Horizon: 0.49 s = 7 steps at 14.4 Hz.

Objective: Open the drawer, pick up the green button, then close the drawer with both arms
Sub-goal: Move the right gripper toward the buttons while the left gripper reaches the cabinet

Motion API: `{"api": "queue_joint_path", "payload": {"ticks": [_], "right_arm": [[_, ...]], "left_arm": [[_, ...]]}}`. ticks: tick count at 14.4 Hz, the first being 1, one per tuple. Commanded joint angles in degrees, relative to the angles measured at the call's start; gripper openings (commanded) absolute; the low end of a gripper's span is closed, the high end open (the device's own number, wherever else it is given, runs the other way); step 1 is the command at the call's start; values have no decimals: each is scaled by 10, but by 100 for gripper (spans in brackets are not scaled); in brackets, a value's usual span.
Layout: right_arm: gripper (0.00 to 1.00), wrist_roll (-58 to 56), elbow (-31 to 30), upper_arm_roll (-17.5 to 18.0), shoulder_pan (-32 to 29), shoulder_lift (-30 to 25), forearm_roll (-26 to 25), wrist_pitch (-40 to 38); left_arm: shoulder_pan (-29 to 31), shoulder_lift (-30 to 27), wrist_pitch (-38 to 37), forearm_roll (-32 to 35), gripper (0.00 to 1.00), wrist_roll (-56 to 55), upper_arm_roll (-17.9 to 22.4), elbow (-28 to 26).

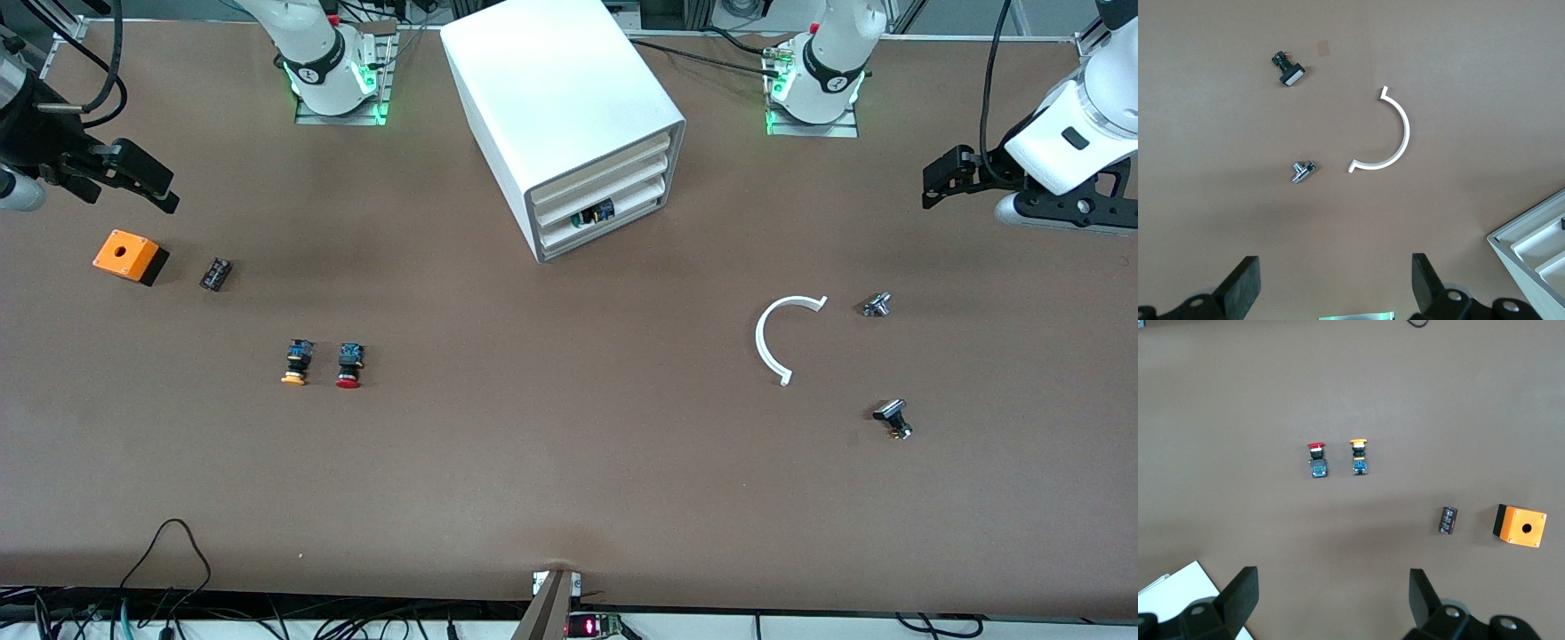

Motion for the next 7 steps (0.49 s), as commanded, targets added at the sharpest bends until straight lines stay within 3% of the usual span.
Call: {"api": "queue_joint_path", "payload": {"ticks": [1,7], "right_arm": [[100,-2,6,2,-6,-3,10,-9],[100,-11,3,3,-8,25,10,-30]], "left_arm": [[-1,4,-6,12,100,-5,-3,13],[-1,3,-6,12,100,-5,-4,13]]}}
